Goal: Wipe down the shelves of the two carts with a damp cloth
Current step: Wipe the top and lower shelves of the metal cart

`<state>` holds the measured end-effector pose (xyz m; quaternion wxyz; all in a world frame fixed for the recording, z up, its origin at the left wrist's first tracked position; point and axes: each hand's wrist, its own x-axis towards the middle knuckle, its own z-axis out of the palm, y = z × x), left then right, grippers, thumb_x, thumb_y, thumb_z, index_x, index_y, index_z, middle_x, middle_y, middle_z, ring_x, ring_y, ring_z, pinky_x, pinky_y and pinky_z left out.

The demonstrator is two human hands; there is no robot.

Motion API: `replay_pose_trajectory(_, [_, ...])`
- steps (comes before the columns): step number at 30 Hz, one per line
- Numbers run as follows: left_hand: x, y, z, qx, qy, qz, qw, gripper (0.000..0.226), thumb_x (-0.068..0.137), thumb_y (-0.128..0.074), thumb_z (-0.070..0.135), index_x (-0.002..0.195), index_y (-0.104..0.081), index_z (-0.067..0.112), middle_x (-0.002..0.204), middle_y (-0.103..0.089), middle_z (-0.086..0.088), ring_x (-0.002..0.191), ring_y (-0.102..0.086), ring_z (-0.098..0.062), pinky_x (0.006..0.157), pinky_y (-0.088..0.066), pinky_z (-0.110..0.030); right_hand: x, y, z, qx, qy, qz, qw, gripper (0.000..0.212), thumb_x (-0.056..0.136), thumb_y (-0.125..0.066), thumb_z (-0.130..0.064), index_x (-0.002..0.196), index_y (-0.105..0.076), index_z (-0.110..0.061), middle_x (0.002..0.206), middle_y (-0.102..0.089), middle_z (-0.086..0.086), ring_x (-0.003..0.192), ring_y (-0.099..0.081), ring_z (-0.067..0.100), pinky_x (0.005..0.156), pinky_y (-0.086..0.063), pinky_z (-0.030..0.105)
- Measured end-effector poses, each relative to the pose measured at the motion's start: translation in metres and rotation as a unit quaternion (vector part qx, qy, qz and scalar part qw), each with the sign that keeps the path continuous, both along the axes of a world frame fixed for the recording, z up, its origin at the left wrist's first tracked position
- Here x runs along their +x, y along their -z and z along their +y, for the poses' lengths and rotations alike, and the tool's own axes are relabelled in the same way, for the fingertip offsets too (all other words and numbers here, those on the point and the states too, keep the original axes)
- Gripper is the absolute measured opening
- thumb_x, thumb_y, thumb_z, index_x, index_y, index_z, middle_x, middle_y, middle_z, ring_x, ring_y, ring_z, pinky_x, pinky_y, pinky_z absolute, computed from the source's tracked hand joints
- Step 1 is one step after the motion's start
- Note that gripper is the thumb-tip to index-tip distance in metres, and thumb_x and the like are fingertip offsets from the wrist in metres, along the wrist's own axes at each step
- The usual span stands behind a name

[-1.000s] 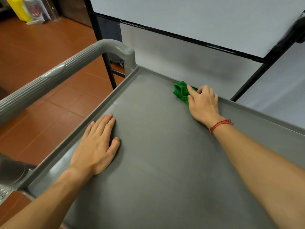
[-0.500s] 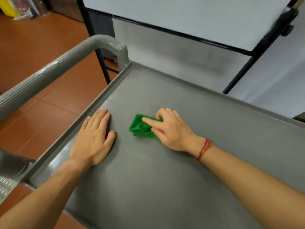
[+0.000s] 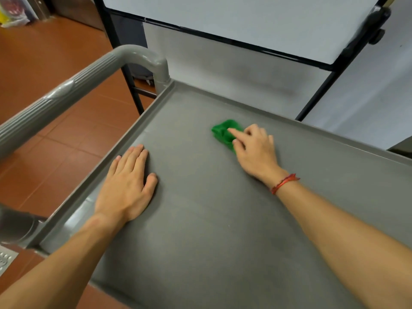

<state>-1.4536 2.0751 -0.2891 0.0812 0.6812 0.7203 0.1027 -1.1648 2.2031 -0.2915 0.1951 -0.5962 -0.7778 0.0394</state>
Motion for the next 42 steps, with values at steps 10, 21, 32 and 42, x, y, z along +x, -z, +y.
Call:
replay_pose_trajectory(10, [0.000,0.001,-0.001,-0.003,0.004,0.005,1.000,0.076,0.091,-0.018,0.053,0.156,-0.024,0.015,0.165,-0.014,-0.001,0.152,-0.008,-0.014,0.124,0.000,-0.035,-0.018,0.003,-0.049,0.016,-0.211,0.020,0.977,0.038,0.092,-0.048,-0.035,0.123,-0.070,-0.031,0.089,-0.051,0.006,0.081,-0.048,0.026,0.068,-0.035,0.035])
replay_pose_trajectory(21, [0.000,0.002,0.001,0.007,0.001,-0.008,1.000,0.072,0.092,-0.022,0.050,0.156,-0.024,0.016,0.165,-0.013,0.001,0.152,-0.006,-0.012,0.124,0.001,-0.035,0.056,-0.001,0.044,-0.005,0.131,0.007,0.991,0.040,0.101,-0.046,-0.027,0.140,-0.055,-0.034,0.113,-0.050,0.016,0.112,-0.044,0.037,0.096,-0.033,0.042])
replay_pose_trajectory(32, [-0.001,0.003,-0.003,0.008,-0.002,-0.006,1.000,0.072,0.091,-0.024,0.047,0.154,-0.027,0.012,0.165,-0.017,-0.003,0.152,-0.009,-0.016,0.124,-0.004,-0.040,-0.051,-0.004,-0.140,-0.027,-0.246,0.015,0.969,0.040,0.092,-0.049,-0.037,0.129,-0.064,-0.031,0.094,-0.052,0.006,0.084,-0.049,0.026,0.070,-0.035,0.037])
replay_pose_trajectory(42, [-0.002,0.008,-0.001,0.029,0.018,-0.006,0.999,0.062,0.091,-0.028,0.041,0.147,-0.037,0.014,0.161,-0.025,-0.006,0.150,-0.016,-0.021,0.123,-0.010,-0.045,-0.006,0.003,-0.065,0.000,0.037,-0.050,0.998,0.052,0.098,-0.037,-0.039,0.147,-0.048,-0.026,0.105,-0.048,0.015,0.096,-0.047,0.036,0.083,-0.036,0.042])
